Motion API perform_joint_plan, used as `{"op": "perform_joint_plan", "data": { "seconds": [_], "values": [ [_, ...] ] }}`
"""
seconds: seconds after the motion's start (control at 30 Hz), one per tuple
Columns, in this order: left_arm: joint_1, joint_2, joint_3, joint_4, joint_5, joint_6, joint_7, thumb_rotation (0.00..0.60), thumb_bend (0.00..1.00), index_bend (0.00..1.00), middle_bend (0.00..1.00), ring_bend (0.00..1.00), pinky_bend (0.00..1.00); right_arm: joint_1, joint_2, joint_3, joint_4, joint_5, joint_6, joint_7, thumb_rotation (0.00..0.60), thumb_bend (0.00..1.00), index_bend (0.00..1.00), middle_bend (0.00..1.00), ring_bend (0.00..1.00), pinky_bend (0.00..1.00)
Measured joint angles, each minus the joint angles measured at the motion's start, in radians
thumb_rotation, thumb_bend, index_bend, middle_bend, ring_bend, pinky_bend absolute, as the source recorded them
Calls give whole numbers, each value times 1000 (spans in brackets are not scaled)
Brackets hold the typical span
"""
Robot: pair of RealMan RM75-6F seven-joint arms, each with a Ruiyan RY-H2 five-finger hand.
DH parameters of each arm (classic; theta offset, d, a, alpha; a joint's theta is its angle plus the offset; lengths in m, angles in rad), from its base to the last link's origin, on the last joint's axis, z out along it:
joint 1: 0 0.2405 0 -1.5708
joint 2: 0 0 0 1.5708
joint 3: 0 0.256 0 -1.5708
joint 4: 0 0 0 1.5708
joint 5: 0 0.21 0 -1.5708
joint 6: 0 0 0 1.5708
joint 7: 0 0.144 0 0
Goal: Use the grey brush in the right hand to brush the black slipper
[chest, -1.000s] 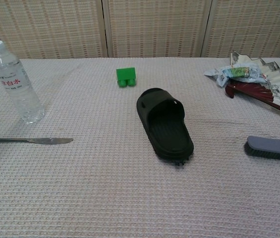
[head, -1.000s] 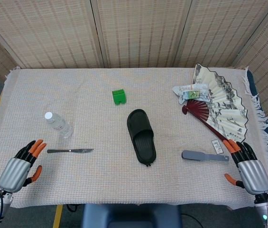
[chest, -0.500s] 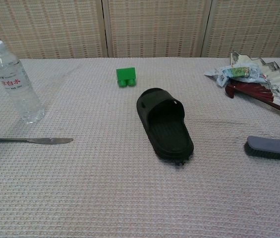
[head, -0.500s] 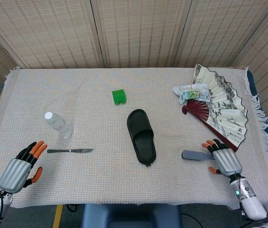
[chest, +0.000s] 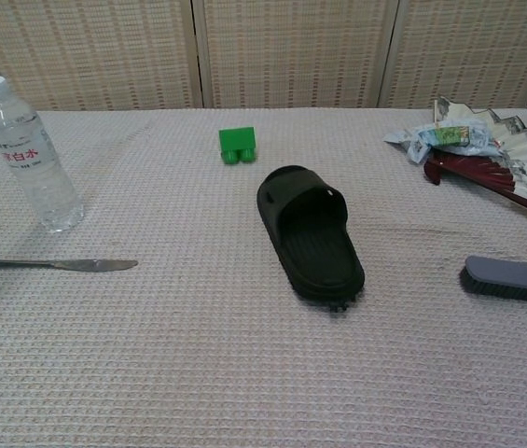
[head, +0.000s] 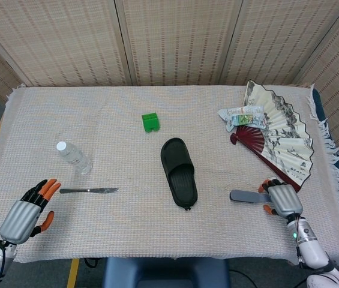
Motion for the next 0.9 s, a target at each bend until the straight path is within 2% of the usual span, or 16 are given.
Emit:
{"op": "perform_joint_plan", "data": {
  "seconds": [0.17,0.27,0.3,0.37,0.47,0.53,0.9],
  "values": [
    [-2,0,1,-1,0,-4,1,600,529,0,0,0,187,13,-11,3,7,15,-12,-6,600,225,498,383,404,664],
    [-4,1,2,-1,2,-6,0,600,549,0,0,0,188,20,-20,5,9,19,-10,-24,600,287,574,456,498,762],
    [-4,2,3,-1,2,-8,-1,600,584,0,0,0,188,22,-23,5,9,22,-9,-32,600,331,601,483,535,803],
    [-5,3,3,-2,-1,-11,0,600,729,0,0,0,192,25,-27,5,10,27,-8,-48,600,418,638,522,592,858],
    [-5,5,1,-7,-12,-18,8,600,903,0,0,0,199,31,-33,4,12,41,-12,-81,600,502,668,550,635,877],
    [-5,9,2,-13,-14,-24,10,600,978,0,0,0,202,36,-37,2,13,56,-17,-107,600,535,687,569,658,884],
    [-6,14,6,-20,-10,-26,13,600,1000,0,0,0,210,50,-46,6,-6,114,-22,-152,600,551,801,671,746,964]
  ]
}}
